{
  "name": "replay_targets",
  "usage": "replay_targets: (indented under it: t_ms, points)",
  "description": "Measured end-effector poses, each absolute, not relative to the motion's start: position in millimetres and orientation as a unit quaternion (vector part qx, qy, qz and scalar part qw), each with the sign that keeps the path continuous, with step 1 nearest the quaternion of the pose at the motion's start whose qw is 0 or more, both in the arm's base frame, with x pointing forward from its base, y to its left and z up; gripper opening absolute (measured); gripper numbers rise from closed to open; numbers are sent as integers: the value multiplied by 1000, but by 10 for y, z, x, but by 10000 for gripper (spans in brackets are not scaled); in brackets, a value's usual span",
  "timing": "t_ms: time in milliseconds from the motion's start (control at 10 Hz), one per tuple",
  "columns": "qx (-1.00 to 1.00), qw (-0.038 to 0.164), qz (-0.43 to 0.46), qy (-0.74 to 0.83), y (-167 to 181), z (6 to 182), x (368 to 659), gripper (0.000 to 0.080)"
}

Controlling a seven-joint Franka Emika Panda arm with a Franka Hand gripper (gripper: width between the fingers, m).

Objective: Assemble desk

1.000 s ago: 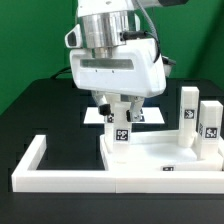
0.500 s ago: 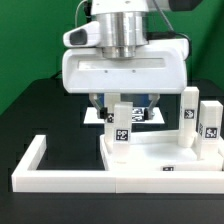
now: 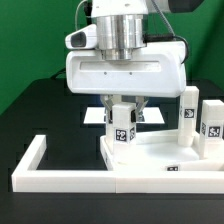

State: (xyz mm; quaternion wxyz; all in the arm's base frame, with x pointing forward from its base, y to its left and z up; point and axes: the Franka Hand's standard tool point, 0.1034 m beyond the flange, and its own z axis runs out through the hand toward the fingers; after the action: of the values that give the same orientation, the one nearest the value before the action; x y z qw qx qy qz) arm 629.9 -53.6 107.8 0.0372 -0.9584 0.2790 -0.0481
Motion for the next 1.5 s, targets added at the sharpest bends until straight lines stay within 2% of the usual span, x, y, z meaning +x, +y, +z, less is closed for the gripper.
replay_targets:
  t_ms: [500, 700, 1000, 1100, 1200, 1300, 1400, 1500]
  points:
    - [-796, 37, 11, 604, -584, 1069, 6404, 291]
    - [-673, 50, 29, 737, -552, 1060, 6412, 291]
    - [-574, 53, 37, 817, -484, 1058, 6433, 291]
    - [-574, 52, 37, 816, -479, 1053, 6431, 414]
    - [-620, 49, 34, 782, -479, 1056, 6421, 414]
    - [-687, 45, 28, 725, -463, 1080, 6413, 550]
    - [-734, 48, 23, 677, -425, 1118, 6424, 618]
    - [-783, 46, 14, 621, -384, 1120, 6394, 618]
